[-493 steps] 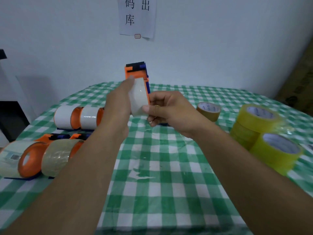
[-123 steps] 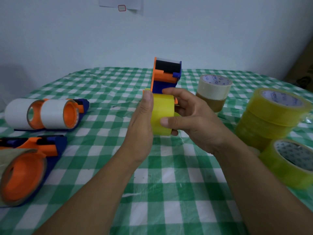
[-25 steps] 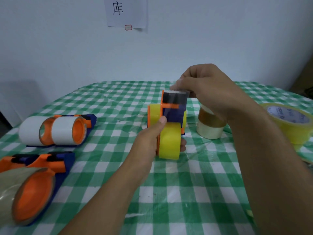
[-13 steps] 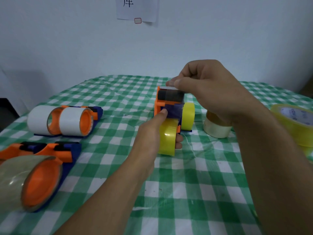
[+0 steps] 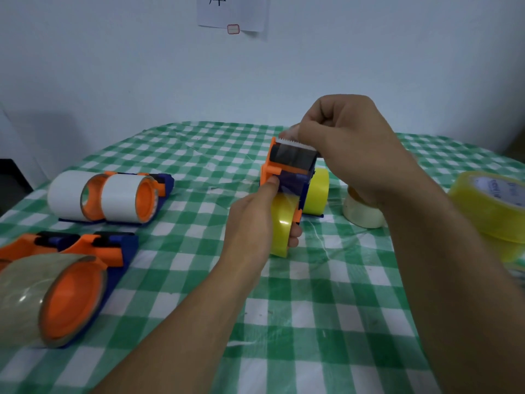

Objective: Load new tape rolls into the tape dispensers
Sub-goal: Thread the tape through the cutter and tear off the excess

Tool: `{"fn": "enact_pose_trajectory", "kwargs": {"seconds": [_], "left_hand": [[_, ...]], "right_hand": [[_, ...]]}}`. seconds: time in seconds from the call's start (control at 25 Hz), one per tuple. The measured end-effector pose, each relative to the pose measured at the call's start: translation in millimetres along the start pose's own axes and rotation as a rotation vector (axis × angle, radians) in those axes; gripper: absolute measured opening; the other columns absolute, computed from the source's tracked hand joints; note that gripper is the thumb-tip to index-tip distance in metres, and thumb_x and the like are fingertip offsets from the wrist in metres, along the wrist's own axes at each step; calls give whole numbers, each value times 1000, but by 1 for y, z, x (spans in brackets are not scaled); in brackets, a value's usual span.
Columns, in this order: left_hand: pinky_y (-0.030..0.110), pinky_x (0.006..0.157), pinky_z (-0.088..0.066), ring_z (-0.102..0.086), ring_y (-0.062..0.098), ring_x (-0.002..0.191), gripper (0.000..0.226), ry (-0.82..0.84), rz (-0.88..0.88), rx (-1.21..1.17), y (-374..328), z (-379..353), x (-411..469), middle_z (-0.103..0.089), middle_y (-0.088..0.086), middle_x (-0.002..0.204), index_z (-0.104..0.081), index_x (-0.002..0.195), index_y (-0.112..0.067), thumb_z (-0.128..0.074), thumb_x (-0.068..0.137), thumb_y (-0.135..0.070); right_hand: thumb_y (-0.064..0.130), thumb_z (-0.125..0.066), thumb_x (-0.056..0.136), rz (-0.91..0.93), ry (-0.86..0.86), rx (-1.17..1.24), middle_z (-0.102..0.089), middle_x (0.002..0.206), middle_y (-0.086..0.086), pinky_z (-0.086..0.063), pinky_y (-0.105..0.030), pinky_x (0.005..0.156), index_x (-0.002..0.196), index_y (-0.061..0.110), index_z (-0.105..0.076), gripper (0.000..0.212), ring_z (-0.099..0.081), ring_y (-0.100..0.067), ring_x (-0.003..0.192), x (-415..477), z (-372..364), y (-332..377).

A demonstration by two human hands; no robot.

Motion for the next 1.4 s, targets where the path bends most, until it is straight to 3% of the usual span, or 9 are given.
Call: {"fn": "enact_pose_trajectory", "kwargs": {"seconds": [0.16, 0.24, 0.36, 0.52, 1.04, 1.4], "left_hand": [[32, 52, -49, -59, 29, 55, 49, 51, -4, -25, 1, -3, 3, -66, 20, 74, -68, 111, 3, -48, 101, -41], [31, 51, -50, -59, 29, 55, 48, 78, -3, -43, -1, -4, 2, -65, 20, 76, -66, 115, 4, -48, 101, -38], [32, 52, -51, -60, 27, 56, 41, 99, -49, 15, -4, -7, -4, -67, 17, 73, -70, 104, 0, -56, 98, -38], [30, 52, -51, -61, 23, 54, 28, 69, -75, 110, -7, -7, -8, -65, 15, 71, -70, 90, -4, -70, 91, -32], [27, 47, -53, -60, 20, 49, 35, -2, -73, 156, -9, -6, -12, -66, 9, 61, -67, 74, -10, -67, 93, -39], [29, 53, -54, -63, 22, 59, 21, 71, -72, 175, -7, -9, -11, -66, 14, 74, -70, 95, -6, -71, 90, -27]], "right_hand": [[19, -68, 94, 1, -5, -51, -71, 75, -13, -58, -46, 71, 79, 8, -66, 19, -66, -21, 67, 3, 2, -5], [20, -67, 95, -2, -1, -45, -73, 79, -18, -59, -53, 78, 80, 8, -68, 19, -71, -31, 77, 3, 3, -6], [20, -66, 95, -4, -9, -58, -72, 81, -21, -58, -56, 78, 82, 7, -69, 19, -70, -39, 82, 4, 6, -7], [21, -66, 95, 7, 13, -92, -73, 81, -20, -58, -55, 77, 84, 6, -70, 19, -71, -36, 80, 4, 4, -5], [23, -62, 100, 32, 79, -166, -71, 87, -20, -57, -52, 81, 92, 5, -69, 21, -68, -33, 83, 1, 0, 0], [22, -62, 99, -1, 40, -125, -71, 90, -19, -57, -55, 82, 88, 10, -65, 17, -68, -36, 88, 6, 6, -12]]}}
Point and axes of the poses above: each hand's wrist, its own x-axis towards the middle knuckle, its own z-axis out of the back of the hand, y = z × x, the point moved 7 cm from there along x, towards the middle knuckle
